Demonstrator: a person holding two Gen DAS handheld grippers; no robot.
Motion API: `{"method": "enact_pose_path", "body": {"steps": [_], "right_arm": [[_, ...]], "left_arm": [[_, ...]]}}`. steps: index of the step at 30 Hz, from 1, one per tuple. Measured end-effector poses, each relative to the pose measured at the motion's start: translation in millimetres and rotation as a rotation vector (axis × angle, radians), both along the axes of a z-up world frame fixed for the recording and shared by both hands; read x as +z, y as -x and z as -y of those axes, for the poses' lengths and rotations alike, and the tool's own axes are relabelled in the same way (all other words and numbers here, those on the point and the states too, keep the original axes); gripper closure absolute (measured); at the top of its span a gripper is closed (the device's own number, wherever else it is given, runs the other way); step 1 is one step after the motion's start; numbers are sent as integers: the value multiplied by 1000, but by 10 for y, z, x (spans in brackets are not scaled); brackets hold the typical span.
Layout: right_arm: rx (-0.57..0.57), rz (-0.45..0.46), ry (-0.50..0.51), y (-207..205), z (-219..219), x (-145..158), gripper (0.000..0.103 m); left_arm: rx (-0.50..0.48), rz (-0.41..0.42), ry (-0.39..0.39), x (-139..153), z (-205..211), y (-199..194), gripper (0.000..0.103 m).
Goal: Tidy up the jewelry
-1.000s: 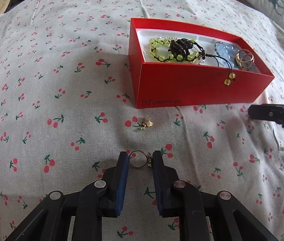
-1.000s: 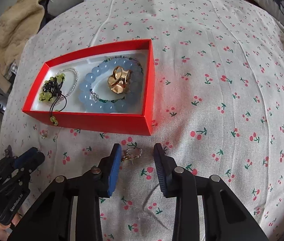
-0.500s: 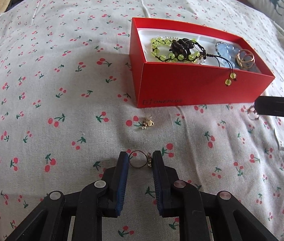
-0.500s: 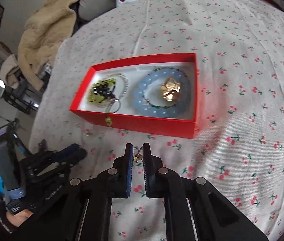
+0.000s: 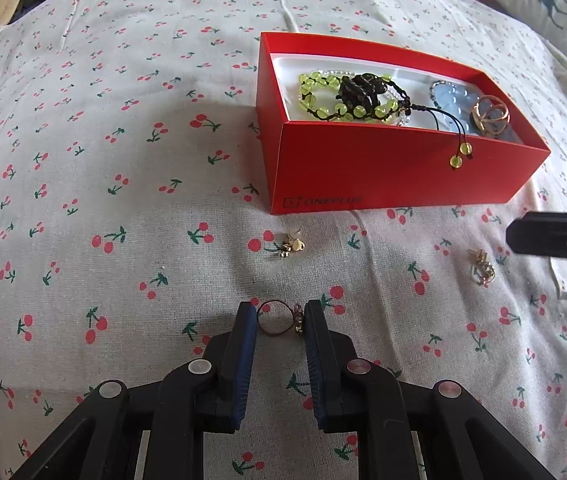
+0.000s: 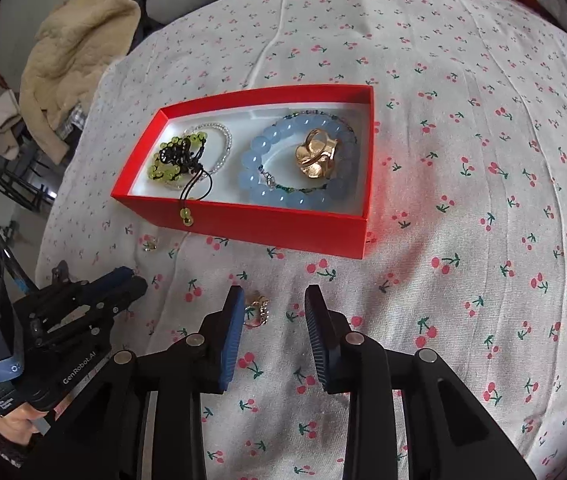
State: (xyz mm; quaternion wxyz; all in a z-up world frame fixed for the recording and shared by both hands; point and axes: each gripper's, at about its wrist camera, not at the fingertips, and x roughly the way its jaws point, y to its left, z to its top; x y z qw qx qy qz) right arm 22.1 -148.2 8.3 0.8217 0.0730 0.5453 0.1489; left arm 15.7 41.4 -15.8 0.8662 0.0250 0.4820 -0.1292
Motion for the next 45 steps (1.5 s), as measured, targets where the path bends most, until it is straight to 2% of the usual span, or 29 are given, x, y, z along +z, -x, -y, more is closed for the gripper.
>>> {"method": "enact_pose_path", "body": {"steps": [4, 7, 8, 10, 16, 20, 24, 26, 30, 38, 41, 45], "right_arm": [[65, -20, 58, 32, -193, -99, 70], [84, -17, 139, 43, -301, -178, 72], [87, -14, 158, 42, -322, -197, 74], [93, -5, 174, 38, -344, -188, 86], [70, 29, 121, 39, -194, -9, 92], [48, 31, 89, 41, -99, 19, 93], [9, -18, 32, -15, -35, -48, 89], [-6, -28, 23, -52, -12, -68, 84], [-23, -40, 3, -116, -2, -86, 82], [-2, -43, 37, -208, -137, -195, 82], [17, -20, 51, -199, -174, -182, 93], [33, 2, 55, -173, -195, -129, 93]], "left_arm": [[0, 0, 0, -1, 2, 0, 84], [0, 0, -1, -1, 4, 1, 84], [-1, 0, -1, -5, 6, -3, 84], [-2, 0, -1, -10, 8, -5, 84], [-1, 0, 1, -8, -5, -9, 84], [3, -2, 3, -3, -17, -11, 84], [5, -2, 3, 0, -12, -7, 84], [4, -1, 2, -1, -7, -8, 84], [3, 0, 0, -7, 0, -2, 84], [3, 1, -2, -10, 1, -4, 84], [2, 1, -1, -5, -8, -15, 84], [1, 11, 6, 39, -29, -14, 84]]}}
